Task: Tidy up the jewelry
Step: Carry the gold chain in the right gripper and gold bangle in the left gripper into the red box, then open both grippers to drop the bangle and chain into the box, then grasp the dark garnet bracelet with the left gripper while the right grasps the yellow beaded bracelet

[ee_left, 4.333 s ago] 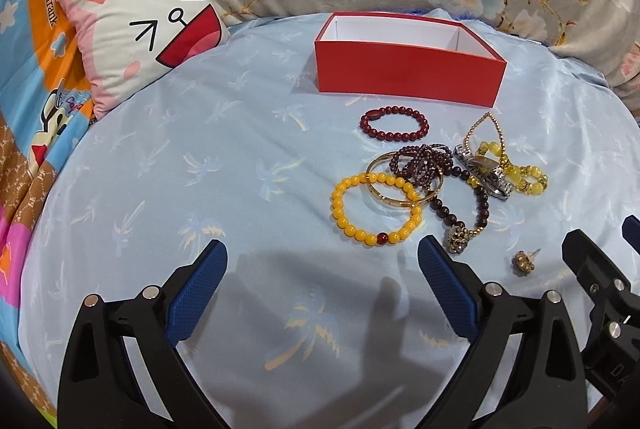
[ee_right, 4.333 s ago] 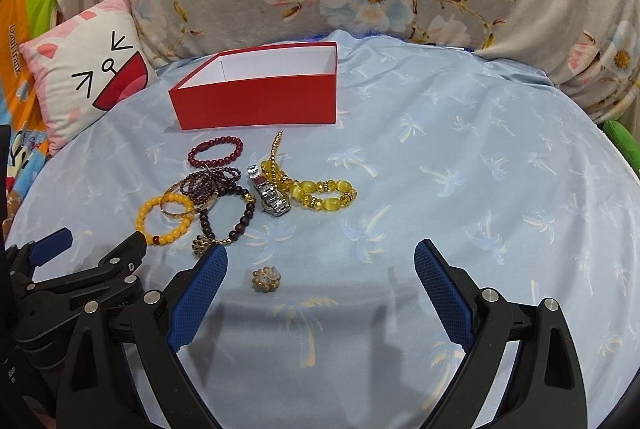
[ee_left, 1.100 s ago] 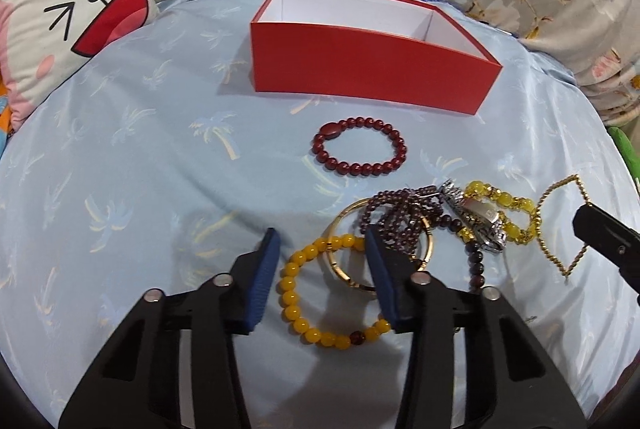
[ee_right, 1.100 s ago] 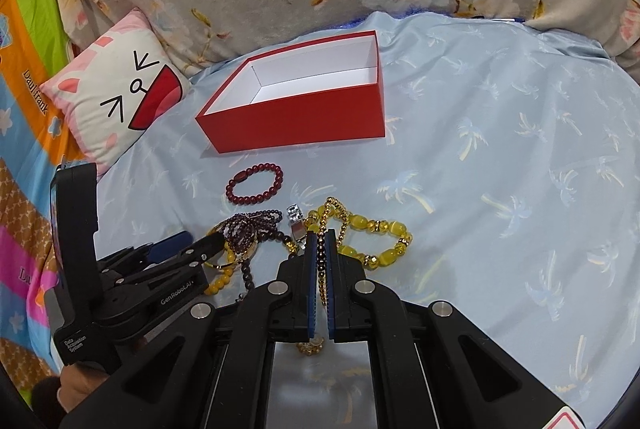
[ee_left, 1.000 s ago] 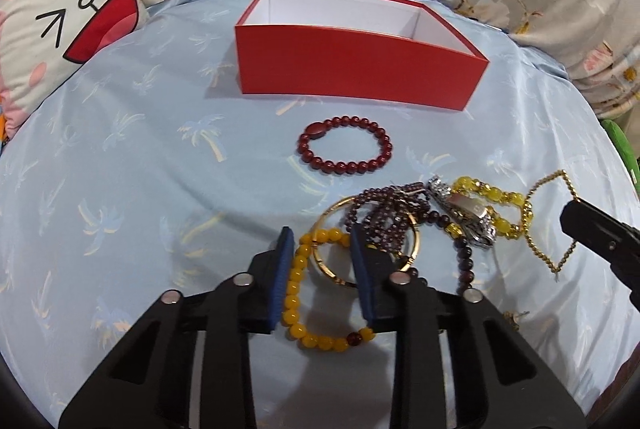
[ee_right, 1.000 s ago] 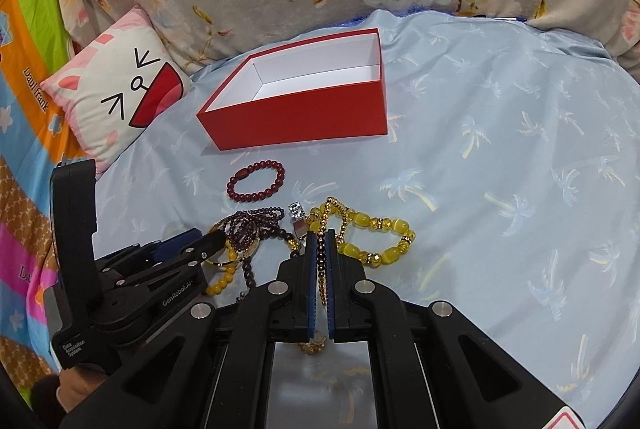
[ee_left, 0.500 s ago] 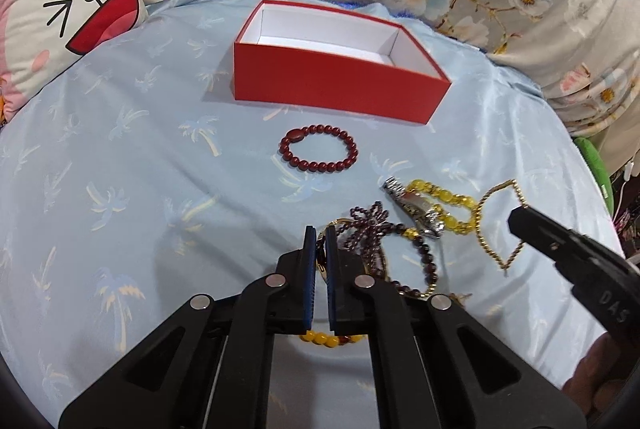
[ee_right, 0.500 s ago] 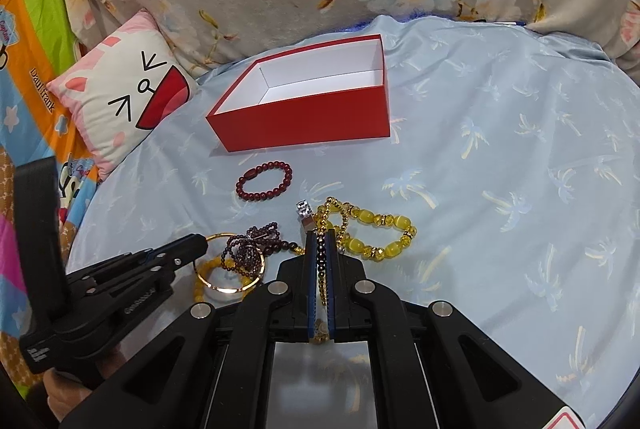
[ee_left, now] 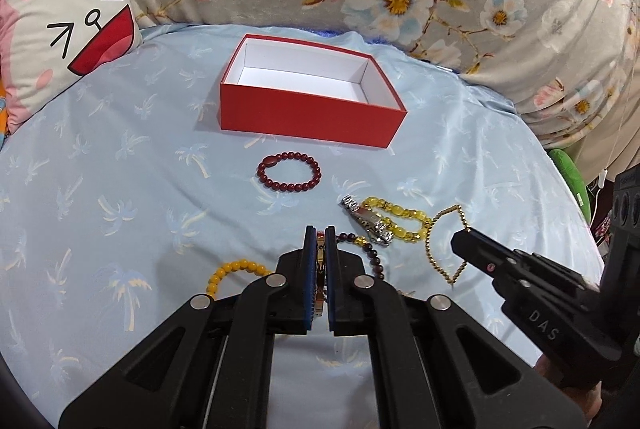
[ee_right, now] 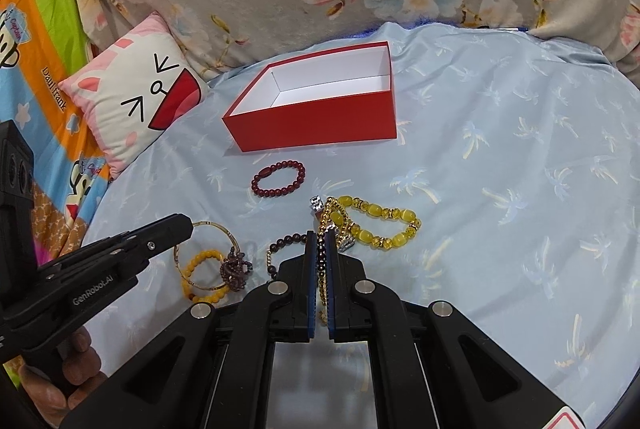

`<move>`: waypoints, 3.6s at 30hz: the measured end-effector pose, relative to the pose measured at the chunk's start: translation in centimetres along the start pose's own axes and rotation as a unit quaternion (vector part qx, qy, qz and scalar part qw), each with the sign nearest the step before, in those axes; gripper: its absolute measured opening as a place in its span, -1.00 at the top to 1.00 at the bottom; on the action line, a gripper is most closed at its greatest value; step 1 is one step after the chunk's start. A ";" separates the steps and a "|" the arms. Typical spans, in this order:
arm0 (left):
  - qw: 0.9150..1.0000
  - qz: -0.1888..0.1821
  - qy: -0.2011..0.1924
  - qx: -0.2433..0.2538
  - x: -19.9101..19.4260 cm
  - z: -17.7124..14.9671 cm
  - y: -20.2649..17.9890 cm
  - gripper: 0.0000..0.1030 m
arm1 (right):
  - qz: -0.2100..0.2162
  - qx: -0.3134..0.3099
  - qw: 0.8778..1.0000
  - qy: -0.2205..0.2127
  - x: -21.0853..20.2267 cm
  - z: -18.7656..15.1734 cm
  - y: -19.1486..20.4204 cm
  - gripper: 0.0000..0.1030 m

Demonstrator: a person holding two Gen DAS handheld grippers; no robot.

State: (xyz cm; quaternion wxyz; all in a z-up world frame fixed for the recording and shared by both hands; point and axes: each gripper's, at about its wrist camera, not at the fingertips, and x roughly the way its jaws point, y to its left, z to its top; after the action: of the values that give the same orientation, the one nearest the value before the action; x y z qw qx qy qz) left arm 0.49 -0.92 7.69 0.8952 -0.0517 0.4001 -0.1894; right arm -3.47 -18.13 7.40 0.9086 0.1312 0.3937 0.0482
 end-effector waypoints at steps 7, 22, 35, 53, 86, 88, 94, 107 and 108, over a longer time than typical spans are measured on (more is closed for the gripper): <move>1.000 0.001 0.013 0.002 0.5 -0.6 -0.1 0.92 | 0.004 -0.002 1.000 0.000 -0.4 -0.2 0.1 0.93; 1.000 -0.011 -0.009 -0.006 -1.5 1.2 0.1 0.92 | 0.007 -0.010 1.000 -0.017 -1.4 0.7 0.7 0.93; 0.999 -0.018 -0.040 -0.008 -2.6 5.8 0.9 0.92 | 0.023 -0.021 0.999 -0.036 -1.1 3.8 1.5 0.93; 0.997 0.032 -0.061 0.033 7.2 17.4 2.4 0.92 | 0.051 -0.038 0.998 -0.028 9.2 17.2 1.4 0.93; 0.996 0.064 -0.063 0.003 13.9 21.4 5.9 0.04 | -0.013 -0.051 0.998 -0.040 14.0 19.9 -2.6 0.22; 0.996 0.067 -0.065 0.003 12.5 20.4 5.7 0.03 | -0.017 -0.057 0.997 -0.046 12.5 18.9 -2.3 0.21; 0.995 0.079 -0.058 0.009 9.0 16.2 5.3 0.03 | -0.025 -0.073 0.996 -0.051 8.6 15.0 -1.2 0.21; 0.997 0.075 -0.007 -0.016 3.7 5.0 5.4 -0.05 | -0.023 -0.070 0.997 -0.011 3.7 5.7 -0.7 0.21; 0.997 0.071 -0.001 -0.021 3.4 4.1 5.4 -0.05 | -0.024 -0.069 0.997 -0.006 3.5 5.0 -0.8 0.21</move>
State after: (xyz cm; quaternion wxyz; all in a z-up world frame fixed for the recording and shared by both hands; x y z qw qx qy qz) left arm 7.17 2.49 6.73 0.9055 -0.0420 0.4059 -0.1166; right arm 2.56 -19.24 7.99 0.9186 0.0597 0.3869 0.0529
